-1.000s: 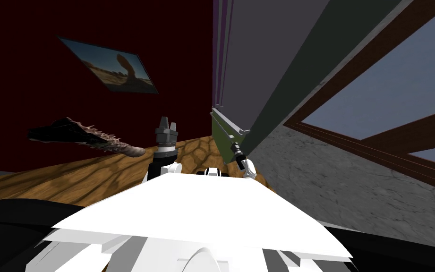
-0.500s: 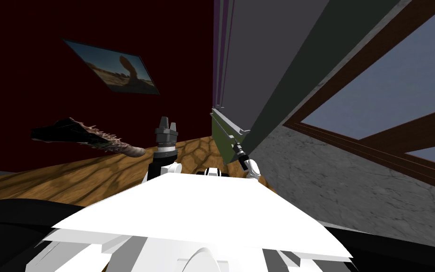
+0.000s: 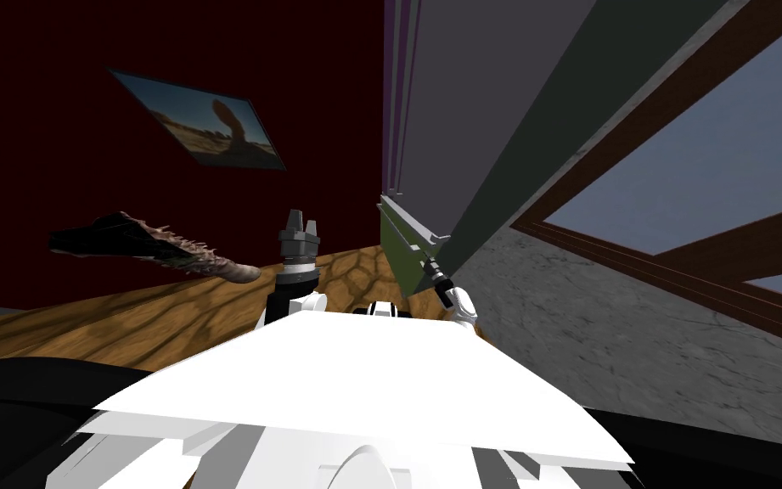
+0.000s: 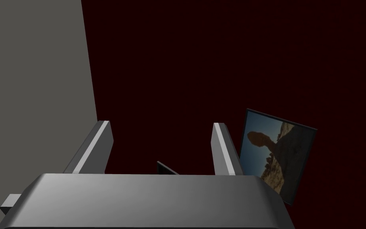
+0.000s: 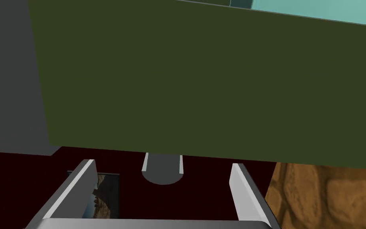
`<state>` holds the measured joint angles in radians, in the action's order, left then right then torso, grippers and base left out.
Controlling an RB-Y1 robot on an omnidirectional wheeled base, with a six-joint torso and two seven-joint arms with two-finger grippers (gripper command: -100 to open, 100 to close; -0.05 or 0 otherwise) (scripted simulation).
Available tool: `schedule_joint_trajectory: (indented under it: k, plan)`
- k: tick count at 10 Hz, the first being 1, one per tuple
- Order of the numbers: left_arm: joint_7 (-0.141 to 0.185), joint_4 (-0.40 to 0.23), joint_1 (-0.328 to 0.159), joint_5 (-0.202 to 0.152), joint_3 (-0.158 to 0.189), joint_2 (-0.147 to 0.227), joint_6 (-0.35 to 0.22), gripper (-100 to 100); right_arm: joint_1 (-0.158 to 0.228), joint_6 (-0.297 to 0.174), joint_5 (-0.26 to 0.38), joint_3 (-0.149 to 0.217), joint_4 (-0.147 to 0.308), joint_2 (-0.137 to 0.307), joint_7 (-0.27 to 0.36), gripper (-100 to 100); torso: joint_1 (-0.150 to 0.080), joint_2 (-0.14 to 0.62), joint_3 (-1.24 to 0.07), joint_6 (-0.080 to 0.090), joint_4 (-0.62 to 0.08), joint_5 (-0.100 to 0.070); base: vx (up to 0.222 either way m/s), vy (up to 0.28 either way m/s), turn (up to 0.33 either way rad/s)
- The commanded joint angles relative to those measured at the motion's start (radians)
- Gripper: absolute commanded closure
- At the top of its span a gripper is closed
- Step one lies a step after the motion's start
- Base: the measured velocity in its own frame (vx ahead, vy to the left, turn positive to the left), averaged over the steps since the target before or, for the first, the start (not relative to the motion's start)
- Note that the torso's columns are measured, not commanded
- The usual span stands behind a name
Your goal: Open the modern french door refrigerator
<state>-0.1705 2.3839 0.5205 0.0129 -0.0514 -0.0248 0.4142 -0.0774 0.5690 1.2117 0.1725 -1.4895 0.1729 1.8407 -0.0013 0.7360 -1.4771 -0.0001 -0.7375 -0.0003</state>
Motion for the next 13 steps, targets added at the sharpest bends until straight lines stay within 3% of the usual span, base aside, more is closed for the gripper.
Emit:
schedule_joint_trajectory:
  k: [1,9,11,12,13]
  plan:
    - [0.0,0.0,0.0,0.0,0.0,0.0,0.0,0,-0.013,0.04,-0.011,-0.001,0.008,-0.024,0.038,-100,-0.001,-0.003,-0.002,0.0,0.001,0.0,0.121,-0.081,0.031]
    - [0.0,0.0,0.0,0.0,0.0,0.0,0.0,0,-0.018,0.055,-0.012,-0.001,0.007,-0.22,0.057,-100,0.001,0.001,0.001,0.0,0.0,0.0,0.021,-0.012,0.002]
    - [0.0,0.0,0.0,0.0,0.0,0.0,0.0,0,0.0,0.025,-0.001,-0.009,-0.002,-0.194,0.026,-100,0.001,0.002,0.001,0.0,0.0,0.0,0.022,0.019,0.029]
    - [0.0,0.0,0.0,0.0,0.0,0.0,0.0,0,-0.009,0.04,-0.005,-0.007,0.001,-0.201,0.042,-100,0.003,0.0,0.0,0.0,0.0,0.001,0.029,0.024,0.015]
    - [0.0,0.0,0.0,0.0,0.0,0.0,0.0,0,-0.007,0.036,-0.004,-0.007,0.0,-0.201,0.038,100,0.002,0.002,0.001,0.0,0.0,0.001,0.0,0.0,0.0]
